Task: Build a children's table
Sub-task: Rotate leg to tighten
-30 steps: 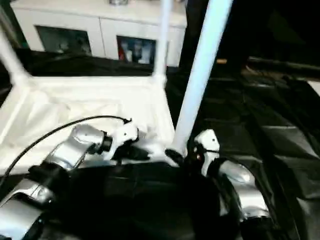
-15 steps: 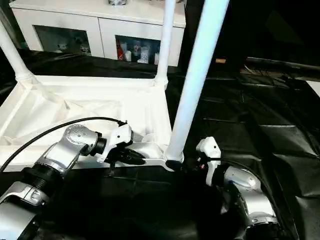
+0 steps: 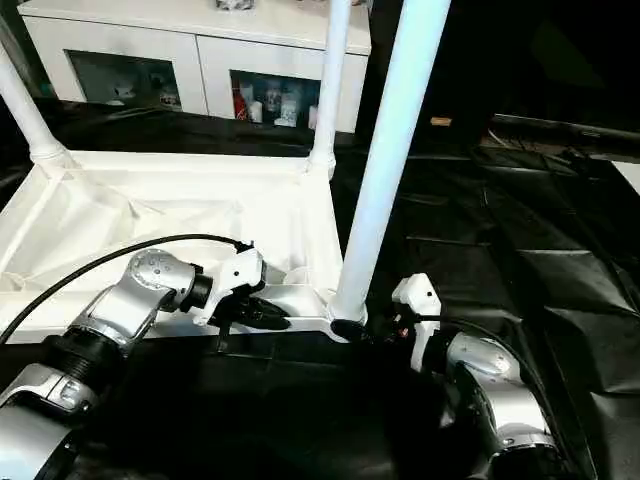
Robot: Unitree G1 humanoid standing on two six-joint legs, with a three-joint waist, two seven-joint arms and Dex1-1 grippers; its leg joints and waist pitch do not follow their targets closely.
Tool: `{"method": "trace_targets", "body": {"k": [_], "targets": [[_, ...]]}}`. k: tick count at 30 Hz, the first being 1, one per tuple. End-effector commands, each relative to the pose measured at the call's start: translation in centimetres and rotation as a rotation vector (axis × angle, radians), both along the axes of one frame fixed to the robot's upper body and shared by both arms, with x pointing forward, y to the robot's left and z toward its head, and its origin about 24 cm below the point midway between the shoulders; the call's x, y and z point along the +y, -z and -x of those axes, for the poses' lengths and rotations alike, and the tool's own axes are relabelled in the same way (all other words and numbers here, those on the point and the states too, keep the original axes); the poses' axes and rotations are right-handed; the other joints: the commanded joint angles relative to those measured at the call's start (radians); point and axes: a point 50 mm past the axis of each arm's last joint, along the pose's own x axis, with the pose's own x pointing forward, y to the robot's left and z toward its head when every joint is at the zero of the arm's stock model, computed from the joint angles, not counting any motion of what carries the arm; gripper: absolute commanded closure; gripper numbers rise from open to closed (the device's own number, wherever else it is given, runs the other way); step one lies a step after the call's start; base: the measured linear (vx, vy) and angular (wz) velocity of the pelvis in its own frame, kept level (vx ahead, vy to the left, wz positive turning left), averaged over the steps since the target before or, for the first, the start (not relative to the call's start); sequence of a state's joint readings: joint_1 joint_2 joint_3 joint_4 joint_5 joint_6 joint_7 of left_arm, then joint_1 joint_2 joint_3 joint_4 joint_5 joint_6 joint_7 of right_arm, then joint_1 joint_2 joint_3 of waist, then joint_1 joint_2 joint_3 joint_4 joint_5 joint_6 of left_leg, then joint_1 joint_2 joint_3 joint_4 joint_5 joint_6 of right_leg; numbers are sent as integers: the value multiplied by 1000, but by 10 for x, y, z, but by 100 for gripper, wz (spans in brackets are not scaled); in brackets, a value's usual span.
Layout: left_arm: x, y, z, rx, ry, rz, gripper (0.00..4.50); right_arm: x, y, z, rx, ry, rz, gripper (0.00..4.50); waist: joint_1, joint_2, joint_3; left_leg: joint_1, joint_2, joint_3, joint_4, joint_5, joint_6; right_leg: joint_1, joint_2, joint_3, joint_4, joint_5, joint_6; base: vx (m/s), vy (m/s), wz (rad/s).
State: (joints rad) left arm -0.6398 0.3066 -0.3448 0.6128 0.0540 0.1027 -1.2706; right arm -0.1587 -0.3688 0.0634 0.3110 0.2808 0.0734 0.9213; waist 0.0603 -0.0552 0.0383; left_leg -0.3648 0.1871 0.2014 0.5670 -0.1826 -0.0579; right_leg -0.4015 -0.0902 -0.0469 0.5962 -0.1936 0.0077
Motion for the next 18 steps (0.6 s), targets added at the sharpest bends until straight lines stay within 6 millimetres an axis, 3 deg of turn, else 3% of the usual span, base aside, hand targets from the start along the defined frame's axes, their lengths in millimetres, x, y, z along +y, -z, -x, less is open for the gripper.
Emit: {"method": "trace_targets", "body": {"k": [1, 2, 4, 6, 9, 13, 18], "targets": [[-10, 17, 3, 44, -68, 9, 450, -2, 3, -10, -20, 116, 38, 179, 6, -16, -43, 6, 48, -20, -61, -219, 67, 41, -60, 36, -74, -242, -214, 0, 0, 0], [-10, 17, 3, 44, -68, 9, 450, -2, 3, -10, -20, 116, 38, 179, 4, -14, -42, 7, 48, -20, -62, -229, 61, 38, -59, 36, -77, -264, -210, 0, 0, 0], [-27, 21, -6, 17, -204, -1, 450, -2, 18, -23, -4, 345, 101, 179, -5, -11, -37, 8, 47, -23, -68, -269, 29, 32, -60, 35, -84, -346, -191, 0, 0, 0], [-35, 23, -9, 8, -257, -4, 450, -1, 22, -26, 8, 423, 105, 179, -7, -14, -43, 12, 46, -27, -67, -282, 2, 34, -62, 35, -86, -380, -175, 0, 0, 0], [-47, 24, -13, 5, -332, 3, 450, 3, 25, -31, 22, 531, 89, 180, -4, -17, -42, 12, 42, -25, -65, -290, 16, 32, -60, 38, -90, -350, -171, 0, 0, 0], [-67, 26, -16, -17, -418, 5, 450, 17, 25, -45, 44, 717, 45, 180, 1, -11, -47, 8, 41, -25, -64, -257, 33, 37, -59, 38, -84, -287, -173, 0, 0, 0], [-76, 29, -15, -40, -432, -19, 450, 30, 27, -53, 40, 763, 90, 180, -3, -9, -48, 9, 39, -24, -64, -258, 36, 36, -56, 37, -85, -271, -171, 0, 0, 0]]}}
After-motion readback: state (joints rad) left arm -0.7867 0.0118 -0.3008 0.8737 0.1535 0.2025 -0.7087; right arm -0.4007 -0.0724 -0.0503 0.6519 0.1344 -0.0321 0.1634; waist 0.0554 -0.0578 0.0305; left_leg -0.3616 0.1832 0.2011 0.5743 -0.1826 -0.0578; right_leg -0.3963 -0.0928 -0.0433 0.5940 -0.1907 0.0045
